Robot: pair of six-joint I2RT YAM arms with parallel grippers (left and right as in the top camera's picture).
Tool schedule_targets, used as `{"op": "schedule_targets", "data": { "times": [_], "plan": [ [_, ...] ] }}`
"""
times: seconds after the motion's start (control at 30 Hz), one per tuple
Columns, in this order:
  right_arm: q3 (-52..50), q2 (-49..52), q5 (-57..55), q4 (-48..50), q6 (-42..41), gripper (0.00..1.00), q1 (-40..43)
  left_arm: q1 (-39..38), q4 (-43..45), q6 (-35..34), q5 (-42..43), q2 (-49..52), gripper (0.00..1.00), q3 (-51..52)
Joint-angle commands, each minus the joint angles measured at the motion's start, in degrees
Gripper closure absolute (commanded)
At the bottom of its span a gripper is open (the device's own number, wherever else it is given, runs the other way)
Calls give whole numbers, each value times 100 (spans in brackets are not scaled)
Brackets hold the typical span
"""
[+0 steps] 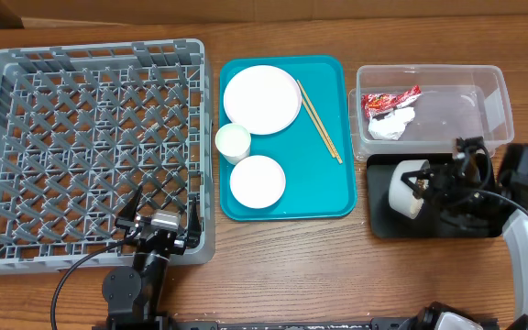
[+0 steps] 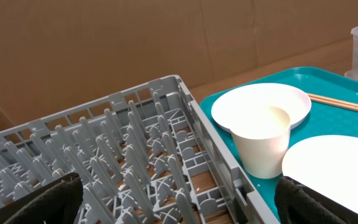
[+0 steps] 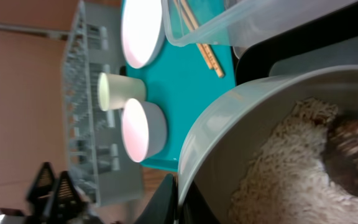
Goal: Sort waste into correct bins and load items into the dishwasher
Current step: 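Tip the bowl with the right gripper to dump rice onto the black tray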
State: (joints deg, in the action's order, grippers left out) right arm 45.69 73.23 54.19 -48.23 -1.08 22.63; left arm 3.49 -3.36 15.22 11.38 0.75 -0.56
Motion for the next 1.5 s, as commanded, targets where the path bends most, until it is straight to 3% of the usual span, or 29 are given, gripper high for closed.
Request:
{"op": "schedule_targets", "data": {
  "times": [0.0,0.5,0.77,0.93,1.47],
  "plan": [
    [-254,15,1102,151,310,96,387,35,4,17,9,-50,0,28],
    [-487,1233,2717,278,1209,96,669,35,4,17,9,-50,0,28],
    [-487,1585,3578,289,1161,96,671,35,4,17,9,-50,0,28],
    [-485,1585,3576,188,831,96,699,35,4,17,9,-50,0,28],
    [-485,1585,3578,-149,835,96,1510,35,4,17,9,-50,0,28]
  ]
}}
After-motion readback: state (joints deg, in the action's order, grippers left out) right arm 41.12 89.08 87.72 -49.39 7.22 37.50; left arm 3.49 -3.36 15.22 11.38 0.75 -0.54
